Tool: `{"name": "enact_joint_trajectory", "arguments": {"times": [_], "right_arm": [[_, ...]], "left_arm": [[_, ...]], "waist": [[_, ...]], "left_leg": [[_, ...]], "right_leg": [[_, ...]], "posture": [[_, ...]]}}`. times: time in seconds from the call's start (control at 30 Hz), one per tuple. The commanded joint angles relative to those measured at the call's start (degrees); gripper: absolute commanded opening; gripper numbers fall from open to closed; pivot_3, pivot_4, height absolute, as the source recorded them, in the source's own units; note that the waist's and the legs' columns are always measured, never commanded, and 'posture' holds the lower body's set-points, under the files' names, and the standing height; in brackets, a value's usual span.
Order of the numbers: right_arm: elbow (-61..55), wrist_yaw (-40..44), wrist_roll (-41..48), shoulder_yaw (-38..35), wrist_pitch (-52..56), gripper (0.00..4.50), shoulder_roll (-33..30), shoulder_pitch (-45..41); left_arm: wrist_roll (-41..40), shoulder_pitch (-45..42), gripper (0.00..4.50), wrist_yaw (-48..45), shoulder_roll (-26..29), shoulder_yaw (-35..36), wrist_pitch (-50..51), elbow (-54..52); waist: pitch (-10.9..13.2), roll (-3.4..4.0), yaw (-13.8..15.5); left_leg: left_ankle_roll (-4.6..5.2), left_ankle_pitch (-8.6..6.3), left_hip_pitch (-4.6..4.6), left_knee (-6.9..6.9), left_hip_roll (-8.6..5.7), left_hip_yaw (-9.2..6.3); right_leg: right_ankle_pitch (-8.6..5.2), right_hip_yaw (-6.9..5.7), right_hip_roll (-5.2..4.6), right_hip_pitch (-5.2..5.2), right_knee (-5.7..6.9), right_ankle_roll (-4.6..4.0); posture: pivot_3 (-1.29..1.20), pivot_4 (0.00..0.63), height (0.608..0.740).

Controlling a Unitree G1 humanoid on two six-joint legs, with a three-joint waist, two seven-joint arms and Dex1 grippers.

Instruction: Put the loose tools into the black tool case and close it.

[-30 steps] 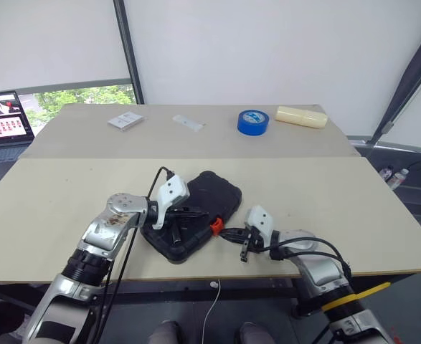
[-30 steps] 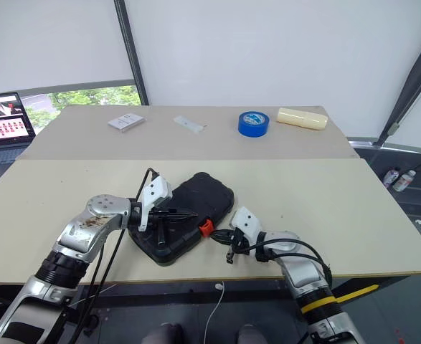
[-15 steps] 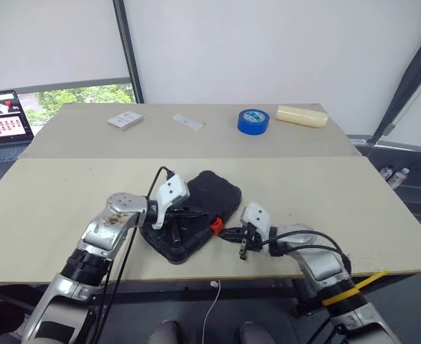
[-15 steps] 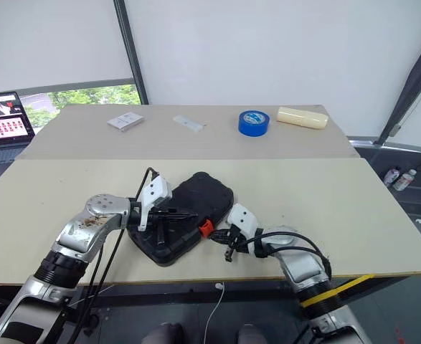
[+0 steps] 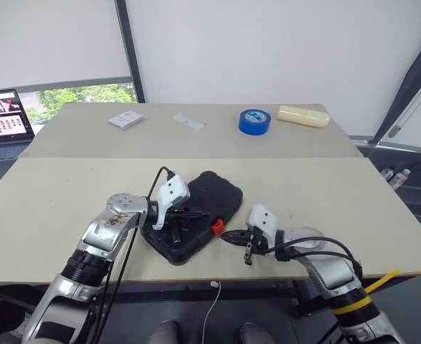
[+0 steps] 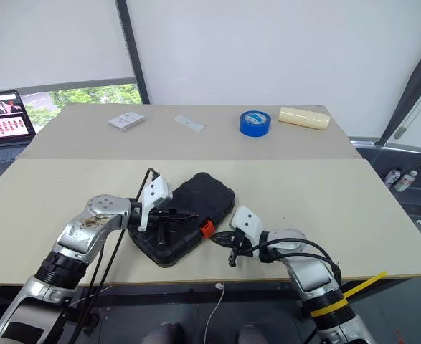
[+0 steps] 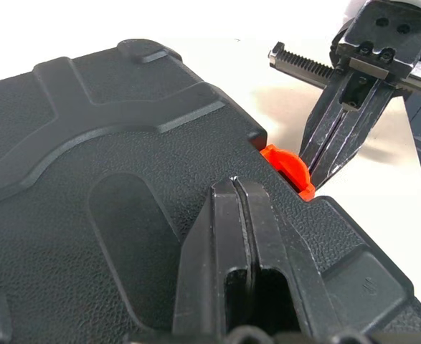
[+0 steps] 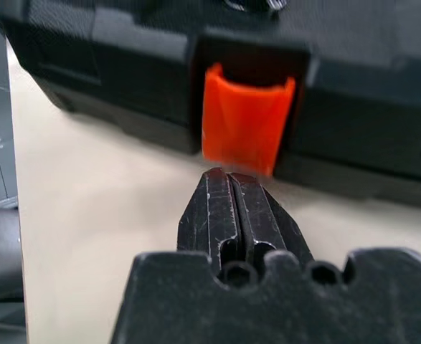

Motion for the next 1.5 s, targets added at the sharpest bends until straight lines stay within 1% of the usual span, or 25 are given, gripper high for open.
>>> {"name": "enact_joint_trajectory", "arguments": {"times": [0.03, 0.27, 0.4, 0.63, 0.9, 1.03, 1.13, 1.2, 1.23, 1.27, 1.3, 1.33, 1.37, 1.4, 1.43, 1.47, 1.5], "right_arm": [[-1.6, -1.0, 1.0, -0.1, 0.0, 0.00, 1.8, -2.0], [-1.2, -1.2, 0.9, -0.4, 0.4, 0.00, 2.5, -2.9], [-0.8, -0.9, 0.9, 0.2, 0.6, 0.00, 3.5, -3.9], [-0.5, -1.0, 0.8, 0.8, 1.0, 0.00, 5.0, -5.1], [2.0, -1.3, 0.9, 0.5, 1.2, 0.00, 6.3, -8.9], [1.3, -0.4, 1.2, 1.0, 1.9, 0.00, 5.5, -8.5], [-0.7, 1.2, 1.7, 0.4, 2.6, 0.00, 2.6, -5.8], [-1.9, 2.5, 2.4, -0.6, 1.2, 0.00, 0.6, -3.8], [-2.8, 3.6, 3.3, -1.5, 0.0, 0.46, -0.7, -2.4], [-3.8, 4.8, 4.3, -3.0, -1.7, 0.58, -2.0, -0.8], [-4.4, 5.5, 5.0, -4.0, -2.9, 0.70, -2.9, 0.3], [-5.1, 6.4, 6.1, -5.1, -3.4, 1.17, -3.9, 1.5], [-5.5, 7.6, 6.7, -6.3, -5.7, 1.44, -5.2, 2.8], [-5.8, 9.1, 7.8, -8.1, -7.1, 1.78, -7.0, 4.5], [-5.7, 10.3, 8.4, -10.0, -9.7, 2.00, -8.3, 6.0], [-5.2, 11.2, 8.8, -11.8, -12.0, 2.48, -9.7, 7.3], [-4.6, 12.4, 9.4, -13.4, -14.8, 2.72, -10.6, 8.3]], "left_arm": [[3.8, 3.3, 0.02, 0.4, 0.9, -4.4, 4.1, 4.7], [3.9, 3.8, 0.02, -0.1, 1.7, -5.3, 5.8, 4.4], [5.4, 4.2, 0.02, -0.6, 2.3, -7.7, 6.7, 4.2], [6.1, 5.0, 0.02, 0.5, 2.5, -9.4, 8.5, 3.5], [5.8, 5.8, 0.02, 1.0, 2.3, -9.4, 8.3, 3.5], [4.4, 6.8, 0.02, 1.6, 1.4, -7.4, 6.1, 3.3], [2.0, 8.3, 0.02, 2.4, 1.0, -3.1, 3.8, 2.7], [0.8, 9.6, 0.02, 2.3, 1.0, -0.1, 0.8, 1.7], [0.0, 10.5, 0.54, 1.9, 1.1, 2.0, -2.0, 0.9], [-2.1, 11.9, 0.65, 0.8, 1.3, 4.8, -4.3, -0.6], [-3.5, 12.8, 0.94, 0.0, 1.5, 6.7, -5.8, -1.6], [-5.3, 13.8, 1.46, -0.4, 1.2, 9.2, -7.9, -2.4], [-7.2, 15.1, 1.75, -1.2, 1.4, 11.9, -9.6, -3.3], [-8.8, 16.6, 2.08, -2.1, 1.6, 15.4, -13.3, -4.2], [-10.1, 18.2, 2.34, -2.6, 2.4, 18.5, -15.1, -4.9], [-10.9, 19.8, 2.81, -3.5, 3.1, 21.3, -18.2, -5.3], [-11.6, 21.3, 3.02, -4.1, 4.2, 23.4, -19.1, -5.8]], "waist": [[0.0, 0.00, 0.0], [0.0, 0.00, -0.2], [0.0, 0.00, -0.4], [0.0, -0.03, -0.7], [0.0, -0.03, -1.2], [0.0, -0.02, -1.3], [0.0, 0.01, -1.3], [0.0, 0.03, -1.3], [-0.1, 0.10, -1.3], [-0.1, 0.14, -1.3], [-0.1, 0.16, -1.3], [-0.1, 0.15, -1.3], [0.0, 0.14, -1.3], [0.0, 0.16, -1.3], [0.1, 0.16, -1.4], [0.1, 0.13, -1.4], [0.2, 0.09, -1.4]], "left_leg": [[0.00, 0.00, 0.00, -0.02, 0.00, 0.00], [-0.01, -0.01, 0.03, -0.09, 0.01, 0.00], [-0.01, -0.01, 0.06, -0.12, 0.03, 0.00], [-0.02, -0.01, 0.20, -0.24, 0.06, -0.02], [-0.05, -0.03, 0.22, -0.29, 0.08, -0.05], [-0.06, -0.04, 0.22, -0.30, 0.07, -0.08], [-0.07, -0.04, 0.22, -0.30, 0.06, -0.08], [-0.07, -0.04, 0.21, -0.31, 0.06, -0.05], [-0.07, -0.04, 0.21, -0.31, 0.05, -0.05], [-0.07, -0.05, 0.21, -0.36, 0.05, -0.02], [-0.07, -0.04, 0.20, -0.48, 0.02, 0.02], [-0.07, -0.04, 0.16, -0.64, 0.01, 0.09], [-0.07, -0.04, 0.06, -0.65, 0.03, 0.09], [-0.08, -0.07, -0.02, -0.66, 0.06, 0.09], [-0.04, -0.07, -0.05, -0.67, 0.08, 0.09], [0.13, -0.04, -0.08, -0.66, 0.10, 0.07], [0.16, -0.09, -0.09, -0.66, 0.14, 0.07]], "right_leg": [[0.00, 0.00, 0.00, -0.01, 0.00, 0.00], [0.00, 0.00, 0.01, -0.04, 0.00, -0.01], [0.01, 0.00, 0.02, -0.05, 0.00, -0.01], [0.02, 0.00, 0.04, -0.03, 0.00, -0.05], [0.04, -0.03, 0.04, -0.06, -0.02, -0.09], [0.06, -0.05, 0.02, -0.08, -0.04, -0.11], [0.06, -0.05, -0.02, -0.07, -0.05, -0.12], [0.06, -0.05, -0.06, -0.08, -0.06, -0.12], [0.06, -0.05, -0.05, -0.08, -0.08, -0.12], [0.06, -0.04, -0.07, -0.08, -0.12, -0.12], [0.06, -0.03, -0.09, -0.09, -0.17, -0.12], [0.05, -0.01, -0.11, -0.11, -0.24, -0.13], [0.03, -0.01, -0.06, -0.06, -0.23, -0.17], [-0.01, -0.01, -0.02, -0.11, -0.23, -0.21], [-0.05, 0.00, 0.03, -0.18, -0.22, -0.26], [-0.11, 0.02, 0.10, -0.19, -0.20, -0.22], [-0.09, 0.02, 0.14, -0.19, -0.19, -0.16]], "posture": [[0.00, 0.150, 0.740], [0.00, 0.150, 0.740], [0.00, 0.150, 0.740], [0.00, 0.150, 0.740], [0.00, 0.150, 0.740], [0.00, 0.150, 0.740], [0.00, 0.150, 0.740], [0.00, 0.150, 0.740], [0.00, 0.150, 0.740], [0.00, 0.150, 0.740], [0.00, 0.150, 0.740], [0.00, 0.150, 0.740], [0.00, 0.150, 0.740], [0.00, 0.150, 0.740], [0.00, 0.150, 0.740], [0.00, 0.150, 0.740], [0.00, 0.150, 0.740]]}}
